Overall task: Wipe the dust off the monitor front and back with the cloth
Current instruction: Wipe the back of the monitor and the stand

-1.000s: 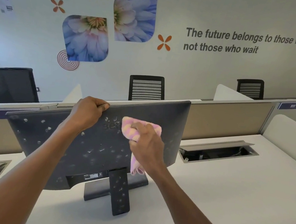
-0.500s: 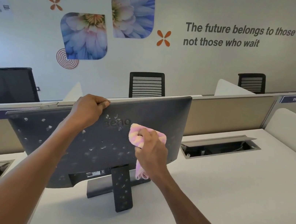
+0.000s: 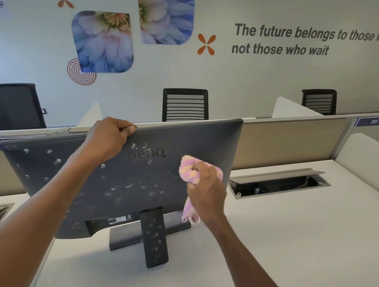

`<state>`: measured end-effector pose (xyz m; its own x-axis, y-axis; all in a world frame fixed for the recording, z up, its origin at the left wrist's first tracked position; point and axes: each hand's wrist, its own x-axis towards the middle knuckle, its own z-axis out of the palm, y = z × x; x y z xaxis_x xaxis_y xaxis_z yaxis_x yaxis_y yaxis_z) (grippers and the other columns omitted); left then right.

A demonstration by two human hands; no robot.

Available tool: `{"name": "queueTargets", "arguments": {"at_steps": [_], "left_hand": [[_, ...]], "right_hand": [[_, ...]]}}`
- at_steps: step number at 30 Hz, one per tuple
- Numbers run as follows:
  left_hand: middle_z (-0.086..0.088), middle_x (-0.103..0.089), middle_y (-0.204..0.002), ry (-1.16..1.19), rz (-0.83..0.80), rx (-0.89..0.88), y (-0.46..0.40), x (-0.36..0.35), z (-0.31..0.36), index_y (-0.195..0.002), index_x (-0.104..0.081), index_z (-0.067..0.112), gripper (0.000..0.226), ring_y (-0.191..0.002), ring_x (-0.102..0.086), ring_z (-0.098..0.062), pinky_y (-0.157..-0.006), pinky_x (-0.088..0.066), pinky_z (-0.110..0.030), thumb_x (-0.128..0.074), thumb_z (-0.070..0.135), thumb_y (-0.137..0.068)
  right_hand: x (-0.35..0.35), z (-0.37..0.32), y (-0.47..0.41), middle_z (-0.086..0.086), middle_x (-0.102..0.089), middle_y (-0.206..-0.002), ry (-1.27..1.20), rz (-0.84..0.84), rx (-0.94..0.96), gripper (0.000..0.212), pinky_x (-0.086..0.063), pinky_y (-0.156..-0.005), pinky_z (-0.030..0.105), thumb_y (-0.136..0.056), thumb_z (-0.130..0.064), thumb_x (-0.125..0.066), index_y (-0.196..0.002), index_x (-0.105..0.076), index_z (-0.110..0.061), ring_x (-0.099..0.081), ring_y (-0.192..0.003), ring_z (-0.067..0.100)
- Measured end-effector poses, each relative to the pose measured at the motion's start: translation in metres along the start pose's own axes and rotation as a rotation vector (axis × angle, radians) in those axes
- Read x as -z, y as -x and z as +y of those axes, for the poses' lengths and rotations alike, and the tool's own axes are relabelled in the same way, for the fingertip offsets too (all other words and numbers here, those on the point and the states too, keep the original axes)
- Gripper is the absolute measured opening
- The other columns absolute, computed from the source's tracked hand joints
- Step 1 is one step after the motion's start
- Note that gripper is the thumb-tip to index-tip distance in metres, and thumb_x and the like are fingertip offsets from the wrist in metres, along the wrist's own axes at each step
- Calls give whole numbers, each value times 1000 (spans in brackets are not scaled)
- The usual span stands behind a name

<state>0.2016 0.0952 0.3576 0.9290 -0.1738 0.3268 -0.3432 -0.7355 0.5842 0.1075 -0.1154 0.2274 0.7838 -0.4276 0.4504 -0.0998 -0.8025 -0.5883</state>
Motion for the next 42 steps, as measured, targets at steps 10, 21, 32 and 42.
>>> {"name": "queueTargets", "arguments": {"at_steps": [10, 21, 32, 42], "left_hand": [[-3, -71, -116, 7, 0, 3, 0, -1, 1, -114, -73, 20, 25, -87, -62, -31, -86, -51, -36, -56, 31, -99], [-6, -72, -114, 3, -6, 17, 2, -1, 4, -116, -72, 18, 26, -100, -64, -41, -86, -50, -37, -55, 30, -100], [-6, -71, -116, 6, -10, 12, 2, 0, 4, -117, -72, 18, 27, -106, -63, -34, -91, -49, -38, -55, 29, -100], [-5, -70, -121, -12, 8, 0, 1, -2, 2, -118, -72, 18, 27, -115, -59, -26, -97, -46, -36, -54, 30, -100]], "right_hand": [[12, 14, -20, 2, -60, -118, 1, 29, 69, 34, -56, -69, 36, -85, -18, -63, -118, -57, -24, -60, -98, 26], [36, 15, -58, 0, -58, -117, -15, 117, 100, 32, -51, -70, 37, -81, -17, -61, -112, -56, -24, -58, -98, 30], [41, 44, -66, 2, -60, -110, -20, 165, -12, 28, -44, -67, 31, -83, -14, -62, -110, -56, -18, -59, -94, 26], [29, 76, -62, 6, -62, -106, -60, 80, -162, 33, -41, -70, 31, -81, -16, -62, -113, -56, -21, -62, -94, 34]]}}
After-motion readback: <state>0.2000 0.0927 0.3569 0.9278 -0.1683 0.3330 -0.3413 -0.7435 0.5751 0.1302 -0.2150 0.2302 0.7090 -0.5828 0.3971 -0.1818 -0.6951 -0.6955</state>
